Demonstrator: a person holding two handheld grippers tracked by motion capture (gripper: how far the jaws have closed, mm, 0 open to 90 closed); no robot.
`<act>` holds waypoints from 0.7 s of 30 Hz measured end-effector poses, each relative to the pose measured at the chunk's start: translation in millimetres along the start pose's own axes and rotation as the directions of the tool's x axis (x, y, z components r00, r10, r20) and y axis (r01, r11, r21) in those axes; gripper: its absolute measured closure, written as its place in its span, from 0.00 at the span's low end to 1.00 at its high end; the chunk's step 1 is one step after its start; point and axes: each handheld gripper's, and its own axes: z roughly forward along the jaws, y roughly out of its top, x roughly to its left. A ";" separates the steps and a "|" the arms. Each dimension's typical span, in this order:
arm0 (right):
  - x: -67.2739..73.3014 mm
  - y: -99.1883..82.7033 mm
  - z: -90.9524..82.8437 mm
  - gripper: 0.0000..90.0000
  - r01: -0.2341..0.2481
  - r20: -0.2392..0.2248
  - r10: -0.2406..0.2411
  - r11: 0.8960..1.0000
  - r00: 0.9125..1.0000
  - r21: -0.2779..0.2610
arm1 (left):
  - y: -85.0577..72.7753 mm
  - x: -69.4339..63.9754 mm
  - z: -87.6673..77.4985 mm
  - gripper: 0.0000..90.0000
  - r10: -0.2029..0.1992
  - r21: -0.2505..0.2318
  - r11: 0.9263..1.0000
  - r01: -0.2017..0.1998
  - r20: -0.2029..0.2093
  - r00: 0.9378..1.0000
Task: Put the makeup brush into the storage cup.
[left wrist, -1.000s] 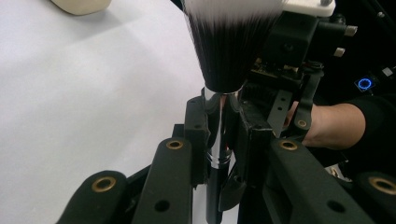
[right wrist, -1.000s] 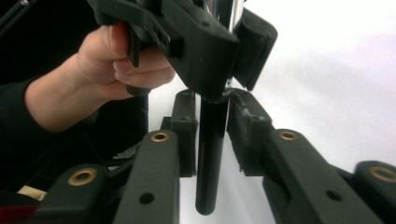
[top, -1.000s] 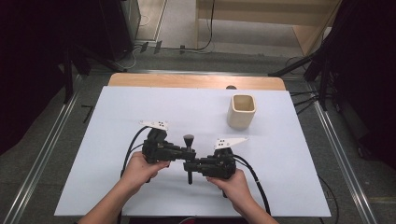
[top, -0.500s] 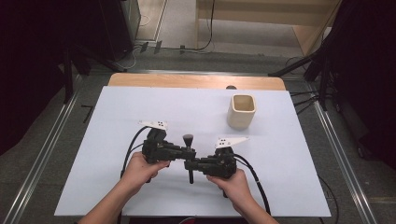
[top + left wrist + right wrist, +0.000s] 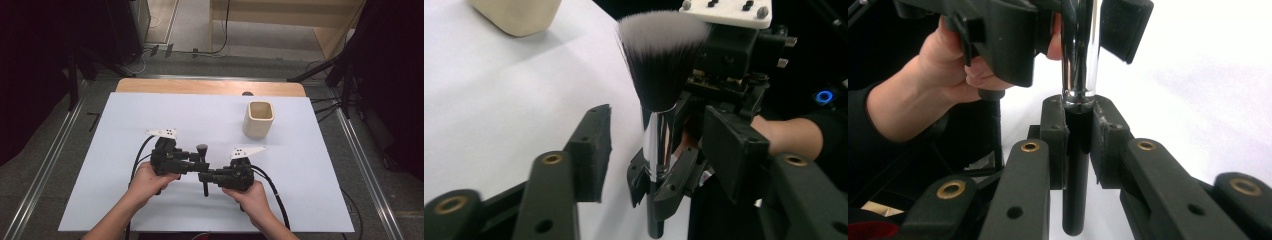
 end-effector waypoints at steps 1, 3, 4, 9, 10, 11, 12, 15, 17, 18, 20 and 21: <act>-0.2 0.0 -0.3 0.88 -0.001 0.002 0.001 1.000 1.000 0.001 | 0.0 0.0 0.0 0.48 0.000 0.000 1.000 0.000 0.000 1.000; -0.6 0.0 -0.4 0.88 -0.001 0.005 0.001 1.000 1.000 0.002 | 0.1 0.7 -1.2 0.45 -0.001 -0.001 1.000 0.001 -0.004 1.000; -1.6 0.0 -0.8 0.88 -0.001 0.010 0.001 1.000 1.000 0.005 | 0.0 0.9 -2.9 0.44 -0.003 -0.008 1.000 0.003 -0.011 1.000; -2.5 0.3 -1.7 0.88 0.000 0.019 0.000 1.000 1.000 0.005 | -0.7 3.9 -7.7 0.41 -0.004 -0.012 1.000 0.004 -0.028 1.000; -2.5 0.3 -1.8 0.88 -0.001 0.020 0.001 1.000 1.000 0.006 | -0.7 3.9 -7.7 0.41 -0.004 -0.012 1.000 0.004 -0.028 1.000; -2.5 0.3 -1.9 0.88 -0.002 0.020 0.002 1.000 1.000 0.007 | -0.8 4.4 -8.6 0.40 -0.007 -0.015 1.000 0.006 -0.033 0.999; -2.4 0.3 -2.1 0.88 -0.002 0.021 0.001 1.000 1.000 0.007 | -0.8 5.0 -9.3 0.40 -0.007 -0.014 1.000 0.007 -0.038 0.999; -2.7 0.6 -2.7 0.88 0.000 0.026 -0.001 1.000 1.000 0.005 | -1.3 6.3 -11.1 0.38 -0.006 -0.013 1.000 0.005 -0.048 0.999; -3.5 1.1 -4.1 0.88 -0.006 0.027 0.005 1.000 1.000 0.005 | -2.2 8.0 -12.2 0.37 -0.011 -0.014 1.000 0.010 -0.051 0.999; -4.2 1.1 -4.3 0.88 -0.004 0.029 0.004 1.000 1.000 0.003 | -2.6 8.9 -12.8 0.37 -0.018 -0.015 1.000 0.018 -0.053 0.998; -5.7 1.3 -5.5 0.88 -0.010 0.040 0.010 1.000 0.999 0.005 | -3.6 11.0 -13.9 0.37 -0.024 -0.017 1.000 0.023 -0.060 0.998; -5.7 1.3 -5.5 0.88 -0.010 0.040 0.010 1.000 0.999 0.005 | -3.9 11.3 -14.2 0.37 -0.026 -0.018 1.000 0.025 -0.065 0.998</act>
